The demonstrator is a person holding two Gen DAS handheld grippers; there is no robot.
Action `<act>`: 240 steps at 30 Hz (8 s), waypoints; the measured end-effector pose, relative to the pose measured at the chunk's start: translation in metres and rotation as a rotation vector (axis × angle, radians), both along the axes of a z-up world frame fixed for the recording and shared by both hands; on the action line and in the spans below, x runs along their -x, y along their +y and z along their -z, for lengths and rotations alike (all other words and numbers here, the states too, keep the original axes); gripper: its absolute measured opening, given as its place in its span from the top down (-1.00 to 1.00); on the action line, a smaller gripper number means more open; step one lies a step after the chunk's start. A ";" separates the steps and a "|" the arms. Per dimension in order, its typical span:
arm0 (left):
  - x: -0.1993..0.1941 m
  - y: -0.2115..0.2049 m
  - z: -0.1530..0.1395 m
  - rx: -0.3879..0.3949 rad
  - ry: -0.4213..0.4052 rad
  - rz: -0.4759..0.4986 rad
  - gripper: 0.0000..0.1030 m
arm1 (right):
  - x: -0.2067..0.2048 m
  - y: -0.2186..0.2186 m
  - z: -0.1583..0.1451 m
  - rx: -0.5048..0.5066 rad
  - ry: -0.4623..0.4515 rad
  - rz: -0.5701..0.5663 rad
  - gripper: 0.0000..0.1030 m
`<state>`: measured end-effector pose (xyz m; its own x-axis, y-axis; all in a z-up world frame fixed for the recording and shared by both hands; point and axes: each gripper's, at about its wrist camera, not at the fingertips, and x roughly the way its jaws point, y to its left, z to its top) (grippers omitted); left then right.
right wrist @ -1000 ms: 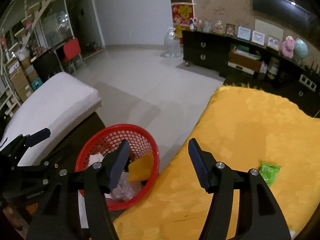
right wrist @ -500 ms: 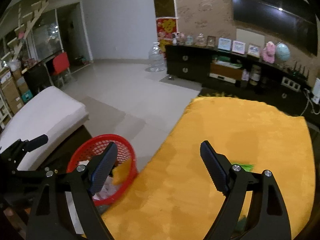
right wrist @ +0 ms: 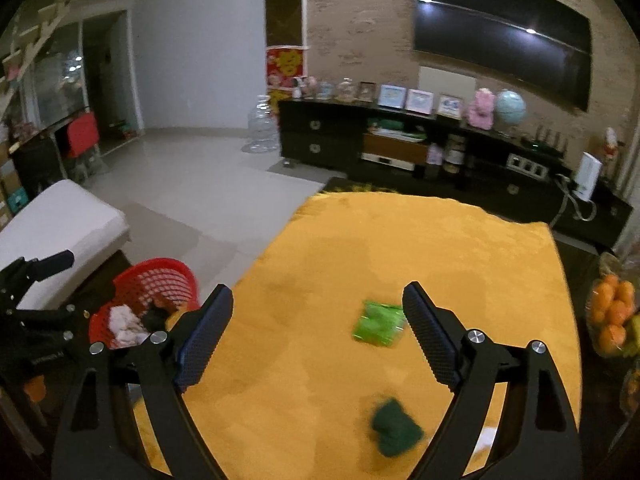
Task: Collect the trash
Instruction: 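Move both tools back over the table toward the remaining trash, then grasp the yellow foam net with the left tool while the right tool grasps the white tissue, then carry the foam net and tissue over the red wastebasket with both tools, then open both tools to drop the foam net and tissue into the wastebasket, then move both tools back over the table toward the green items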
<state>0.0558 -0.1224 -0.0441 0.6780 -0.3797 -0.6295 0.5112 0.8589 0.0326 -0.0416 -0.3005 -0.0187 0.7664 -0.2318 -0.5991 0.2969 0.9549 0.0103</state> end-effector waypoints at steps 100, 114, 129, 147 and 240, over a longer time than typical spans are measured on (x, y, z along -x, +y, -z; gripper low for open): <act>0.071 -0.103 0.037 0.031 0.202 0.431 0.53 | 0.083 -0.116 0.155 -0.206 0.319 0.293 0.04; 0.065 -0.097 0.033 0.031 0.175 0.385 0.53 | 0.088 -0.118 0.136 -0.190 0.262 0.316 0.27; 0.038 -0.063 0.006 0.079 0.099 0.229 0.53 | 0.072 -0.079 0.065 -0.113 0.094 0.237 0.27; 0.010 -0.013 -0.019 0.087 0.018 0.059 0.52 | 0.015 -0.021 0.022 -0.094 0.050 0.072 0.27; -0.057 0.085 0.031 0.048 0.161 -0.212 -0.52 | -0.125 0.087 0.020 -0.164 0.099 -0.273 -0.22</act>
<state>0.1124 -0.0377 -0.0748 0.6378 -0.2720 -0.7206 0.3151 0.9458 -0.0781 0.0831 -0.2140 -0.0387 0.7233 0.0798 -0.6859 0.0374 0.9873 0.1544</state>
